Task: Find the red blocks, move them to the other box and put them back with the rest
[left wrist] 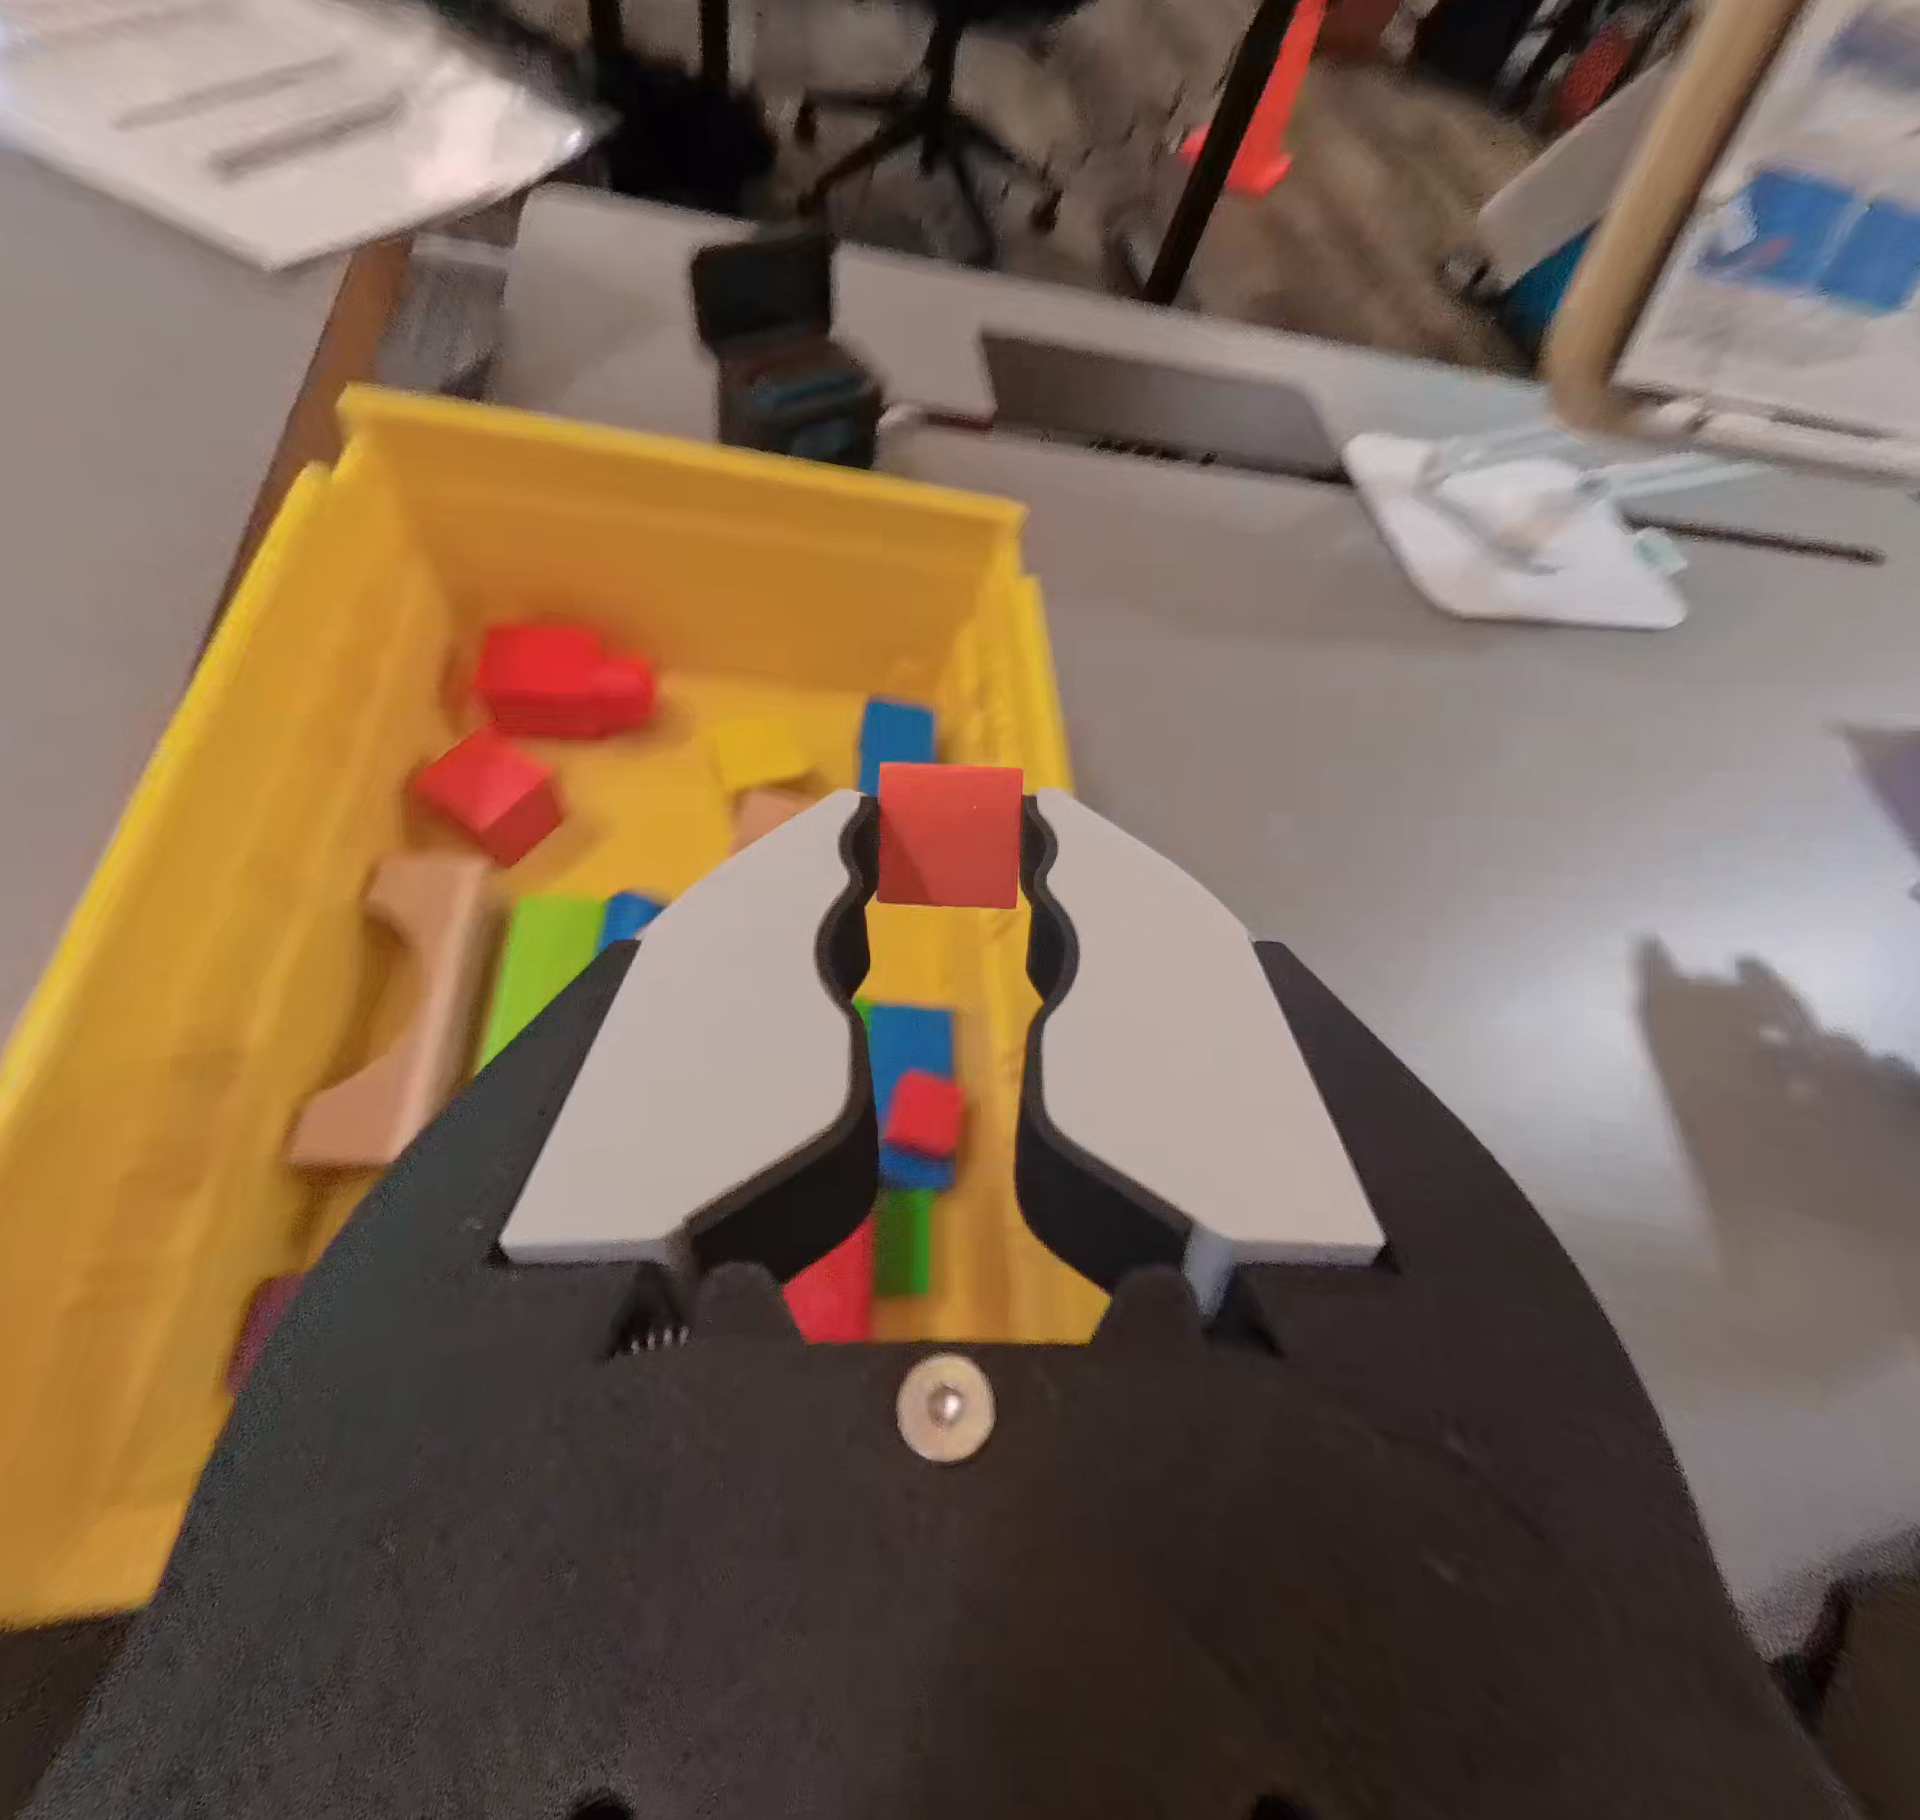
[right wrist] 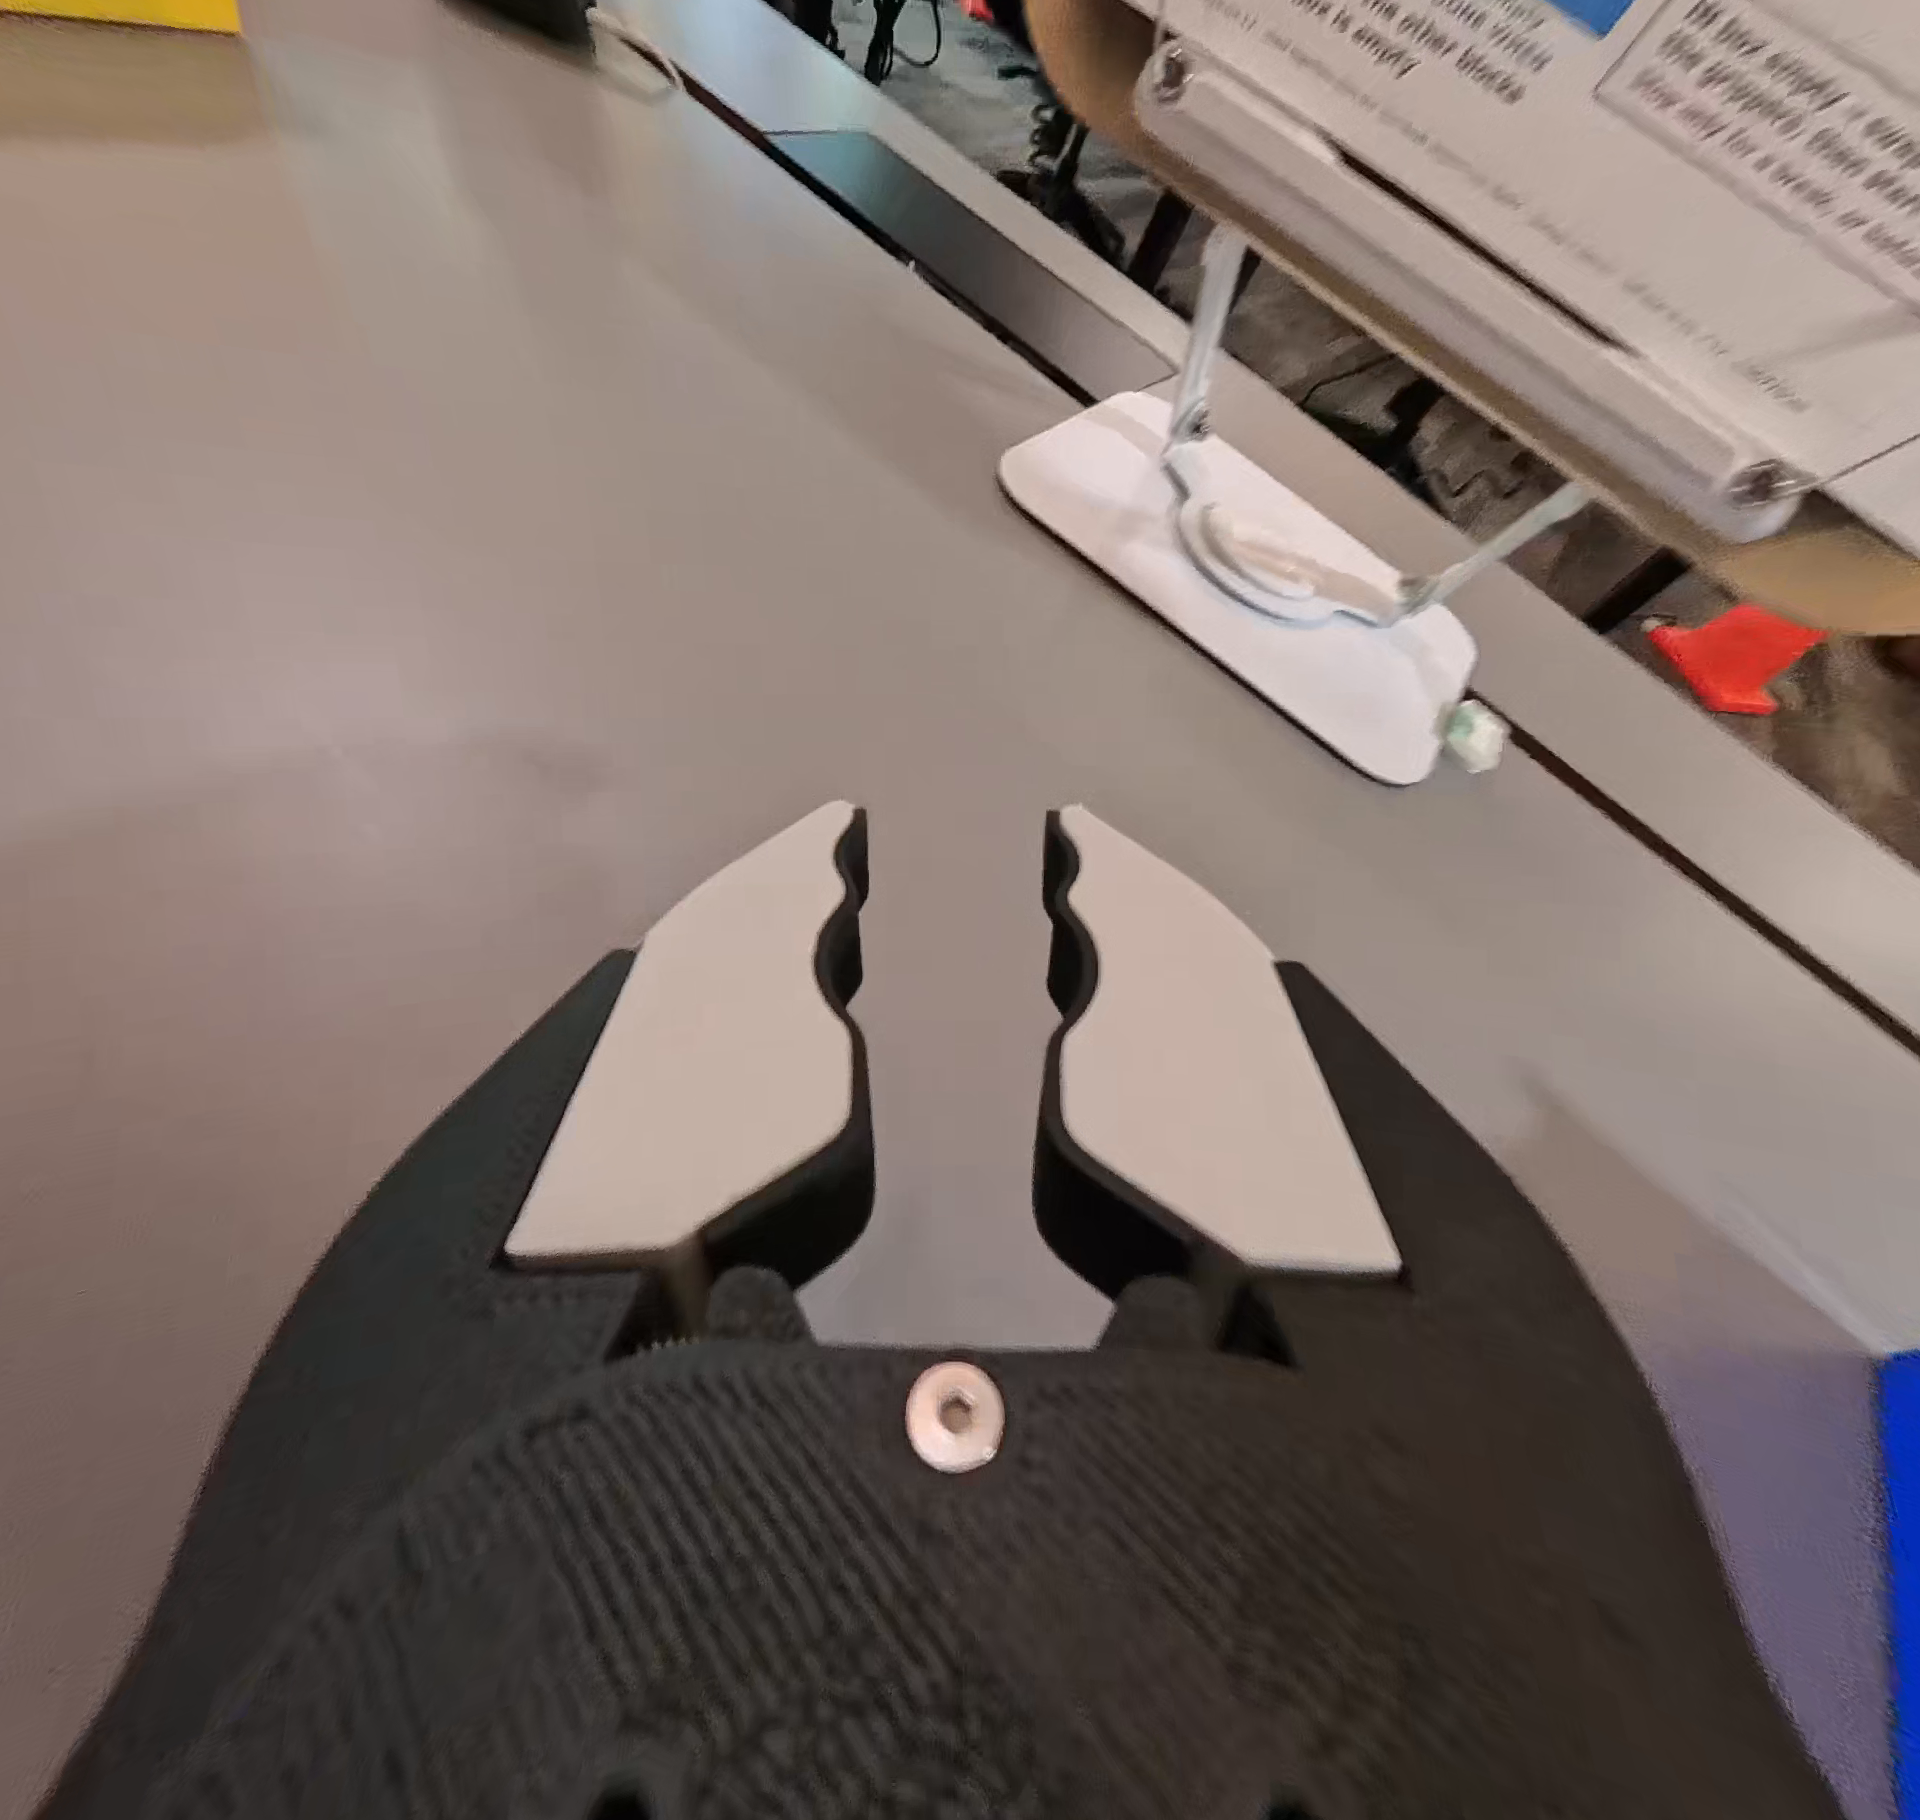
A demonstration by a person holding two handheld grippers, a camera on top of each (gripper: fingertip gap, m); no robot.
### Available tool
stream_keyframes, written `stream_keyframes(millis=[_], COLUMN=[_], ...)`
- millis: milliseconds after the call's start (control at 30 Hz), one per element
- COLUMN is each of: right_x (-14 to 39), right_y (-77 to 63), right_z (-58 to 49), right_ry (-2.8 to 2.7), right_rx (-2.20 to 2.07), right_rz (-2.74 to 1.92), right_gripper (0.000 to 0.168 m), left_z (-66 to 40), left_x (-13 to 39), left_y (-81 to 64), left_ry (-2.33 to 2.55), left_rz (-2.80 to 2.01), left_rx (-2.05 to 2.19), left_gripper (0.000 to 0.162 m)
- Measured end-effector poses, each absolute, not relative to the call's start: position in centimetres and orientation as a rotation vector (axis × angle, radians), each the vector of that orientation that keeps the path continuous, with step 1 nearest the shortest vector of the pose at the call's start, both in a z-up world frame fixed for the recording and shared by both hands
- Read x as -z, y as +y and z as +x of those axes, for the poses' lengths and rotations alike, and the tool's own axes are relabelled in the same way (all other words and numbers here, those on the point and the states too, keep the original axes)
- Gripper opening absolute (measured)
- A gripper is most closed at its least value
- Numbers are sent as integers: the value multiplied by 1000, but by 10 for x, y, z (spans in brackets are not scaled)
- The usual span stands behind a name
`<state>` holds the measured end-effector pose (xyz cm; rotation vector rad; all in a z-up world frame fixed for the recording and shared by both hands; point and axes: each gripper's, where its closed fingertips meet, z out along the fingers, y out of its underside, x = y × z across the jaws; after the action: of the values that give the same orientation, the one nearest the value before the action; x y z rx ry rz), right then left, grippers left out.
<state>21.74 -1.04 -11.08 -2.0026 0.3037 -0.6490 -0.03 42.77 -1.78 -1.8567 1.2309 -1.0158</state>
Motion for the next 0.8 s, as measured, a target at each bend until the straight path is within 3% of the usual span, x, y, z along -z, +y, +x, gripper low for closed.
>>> stream_keyframes(millis=[367, 533, 700, 800], right_x=[106, 100, 94, 85], right_y=[69, 74, 69, 62], right_z=[213, 209, 209, 209], right_ry=[219, 216, 204, 196], right_rx=[557, 544, 543, 546], right_rz=[-2065, -2045, -2008, -1965], right_gripper=[33, 33, 32, 32], left_z=[20, 29, 22, 4], left_x=[133, 142, 122, 104], left_y=[445, 444, 446, 445], left_ry=[1719, 1733, 1667, 1635], left_rz=[-1970, -2006, -2009, -1996], left_rx=[691, 718, 696, 645], left_gripper=[27, 28, 49, 47])
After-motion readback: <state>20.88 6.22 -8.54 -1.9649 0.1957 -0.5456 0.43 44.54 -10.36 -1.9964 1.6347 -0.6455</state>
